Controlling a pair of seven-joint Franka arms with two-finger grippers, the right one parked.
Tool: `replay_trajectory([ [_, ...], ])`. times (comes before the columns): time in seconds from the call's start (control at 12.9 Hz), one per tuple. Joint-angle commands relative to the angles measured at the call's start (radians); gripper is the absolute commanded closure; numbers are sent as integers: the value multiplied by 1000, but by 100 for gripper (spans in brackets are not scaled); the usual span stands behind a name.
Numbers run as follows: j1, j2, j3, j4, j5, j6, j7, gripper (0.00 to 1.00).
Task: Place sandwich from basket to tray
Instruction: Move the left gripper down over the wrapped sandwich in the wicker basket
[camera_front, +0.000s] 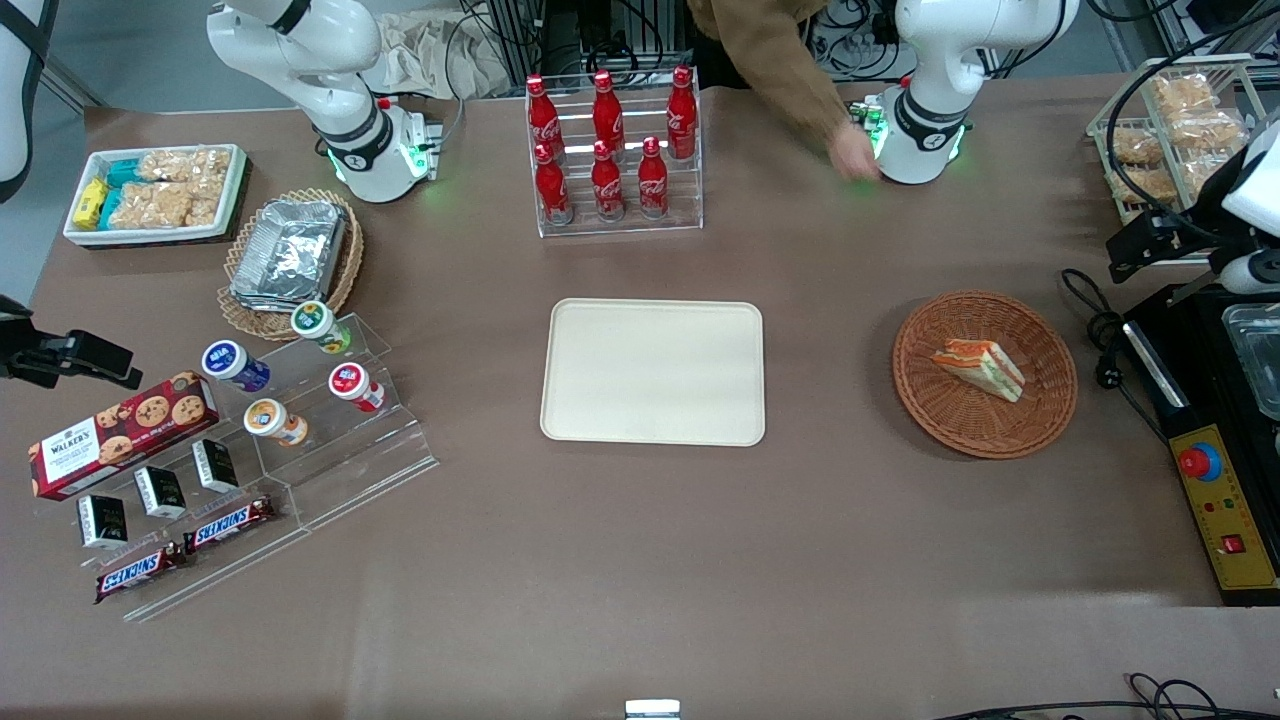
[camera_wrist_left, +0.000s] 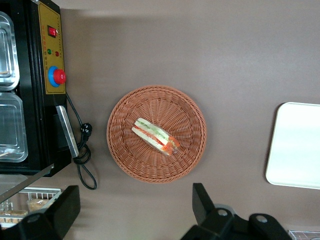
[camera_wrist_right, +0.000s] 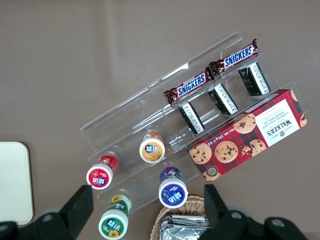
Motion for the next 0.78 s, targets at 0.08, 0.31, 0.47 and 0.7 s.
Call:
replay_trajectory([
  [0.08, 2, 27, 1, 39, -6, -23, -17, 0],
  [0.31, 8, 26, 1, 7, -13, -46, -352, 0],
  [0.47, 8, 20, -6, -82, -12, -17, -530, 0],
  [0.7, 8, -38, -6, -319, -10, 183, -732, 0],
])
